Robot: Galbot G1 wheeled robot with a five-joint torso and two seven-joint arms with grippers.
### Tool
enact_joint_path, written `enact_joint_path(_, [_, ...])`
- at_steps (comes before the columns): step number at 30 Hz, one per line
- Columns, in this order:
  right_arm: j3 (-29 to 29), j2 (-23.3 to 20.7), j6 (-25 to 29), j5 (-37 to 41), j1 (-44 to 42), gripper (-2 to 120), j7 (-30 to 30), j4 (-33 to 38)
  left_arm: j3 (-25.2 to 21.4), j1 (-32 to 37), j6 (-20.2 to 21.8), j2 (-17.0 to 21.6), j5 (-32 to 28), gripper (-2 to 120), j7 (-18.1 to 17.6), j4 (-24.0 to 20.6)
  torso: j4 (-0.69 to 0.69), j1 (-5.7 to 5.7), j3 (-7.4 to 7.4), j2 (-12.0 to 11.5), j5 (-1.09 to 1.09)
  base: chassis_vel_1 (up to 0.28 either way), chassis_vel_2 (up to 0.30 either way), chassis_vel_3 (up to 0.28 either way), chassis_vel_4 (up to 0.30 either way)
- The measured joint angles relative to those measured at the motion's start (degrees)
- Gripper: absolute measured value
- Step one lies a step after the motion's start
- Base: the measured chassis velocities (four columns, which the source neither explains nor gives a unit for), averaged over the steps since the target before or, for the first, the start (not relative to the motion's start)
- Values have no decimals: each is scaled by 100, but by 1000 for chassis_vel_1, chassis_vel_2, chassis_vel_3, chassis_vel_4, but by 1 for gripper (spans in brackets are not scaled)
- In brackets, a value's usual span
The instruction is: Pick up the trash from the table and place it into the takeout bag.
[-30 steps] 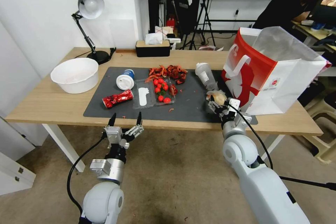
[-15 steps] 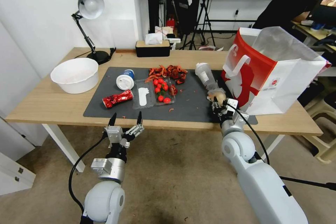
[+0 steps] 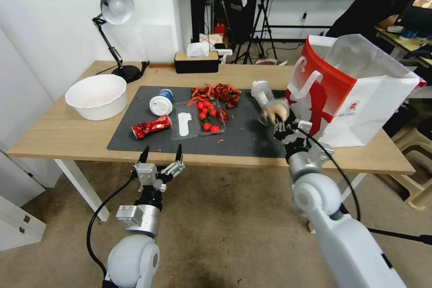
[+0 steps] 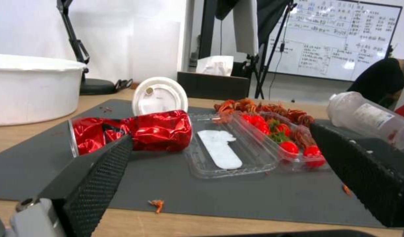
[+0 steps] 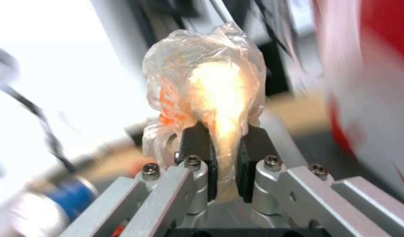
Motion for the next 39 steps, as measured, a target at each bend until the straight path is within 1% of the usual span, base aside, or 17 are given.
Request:
enact_joint_path(2, [118, -50, 116, 122, 2, 7, -158, 162, 5, 9, -4, -2, 3, 100, 0, -8, 0, 0, 0, 0, -1, 0, 0, 0, 0])
enact_joint_path(4, [413, -162, 319, 318, 161, 7, -300, 435, 35, 37, -16, -12, 27, 100, 0, -22, 0, 0, 0, 0, -1, 0, 0, 0, 0])
enact_joint_path(9, [808, -295, 353, 437, 534, 7, -39, 497, 58, 84, -32, -16, 55, 100, 2, -57, 0, 0, 0, 0, 2, 0, 0, 0, 0])
enact_joint_path(11, [1006, -382, 220, 565, 769, 7, 339, 479, 61, 126, -53, -16, 69, 100, 4, -77, 0, 0, 0, 0, -1, 0, 0, 0, 0])
enact_joint_path(13, [1041, -404, 171, 597, 827, 7, 440, 459, 62, 136, -60, -14, 71, 100, 5, -80, 0, 0, 0, 0, 0, 0, 0, 0, 0])
enact_joint_path(16, [1247, -525, -258, 783, 1209, 7, 1200, 292, 62, 190, -88, -15, 89, 100, 6, -104, 0, 0, 0, 0, 0, 0, 0, 0, 0])
enact_joint_path(17, [1247, -525, -258, 783, 1209, 7, 1200, 292, 62, 190, -88, -15, 89, 100, 6, -104, 0, 0, 0, 0, 0, 0, 0, 0, 0])
enact_joint_path(20, [1308, -598, -762, 990, 1640, 7, 1990, 98, 70, 232, -113, -33, 120, 100, 9, -118, 1, 0, 0, 0, 0, 0, 0, 0, 0])
enact_joint_path(23, [1308, -605, -931, 1083, 1772, 7, 2254, 43, 71, 243, -120, -46, 129, 100, 10, -119, 1, 0, 0, 0, 0, 0, 0, 0, 0])
enact_joint_path(28, [1308, -605, -1009, 1132, 1822, 8, 2365, 32, 71, 247, -123, -49, 133, 100, 10, -120, 1, 1, 1, 0, 0, 0, 0, 0, 0])
enact_joint_path(29, [1308, -605, -1028, 1145, 1831, 18, 2389, 30, 71, 249, -124, -51, 134, 100, 10, -121, 1, 0, 1, 0, 0, 0, 0, 0, 0])
enact_joint_path(30, [1308, -605, -1028, 1145, 1831, 18, 2389, 30, 71, 249, -124, -51, 134, 100, 10, -121, 1, 0, 1, 0, 0, 0, 0, 0, 0])
enact_joint_path(32, [1307, -602, -1116, 1197, 1861, 31, 2473, 27, 72, 257, -128, -57, 139, 100, 11, -122, 1, 0, 0, 0, -1, 0, 0, 0, 0])
enact_joint_path(33, [1307, -602, -1116, 1197, 1861, 31, 2473, 27, 72, 257, -128, -57, 139, 100, 11, -122, 1, 0, 0, 0, -1, 0, 0, 0, 0])
enact_joint_path(35, [1304, -595, -1202, 1229, 1876, 39, 2550, 27, 71, 261, -129, -61, 142, 100, 11, -122, 1, 0, 0, 0, 0, 0, 0, 0, 0])
enact_joint_path(37, [1304, -594, -1207, 1231, 1877, 39, 2555, 27, 71, 261, -129, -62, 143, 100, 11, -122, 0, 0, 0, 0, 0, 0, 0, 0, 0])
enact_joint_path(39, [1300, -587, -1252, 1244, 1881, 56, 2594, 26, 71, 262, -130, -65, 144, 100, 12, -122, 0, 0, 0, 0, 0, 0, 0, 0, 0])
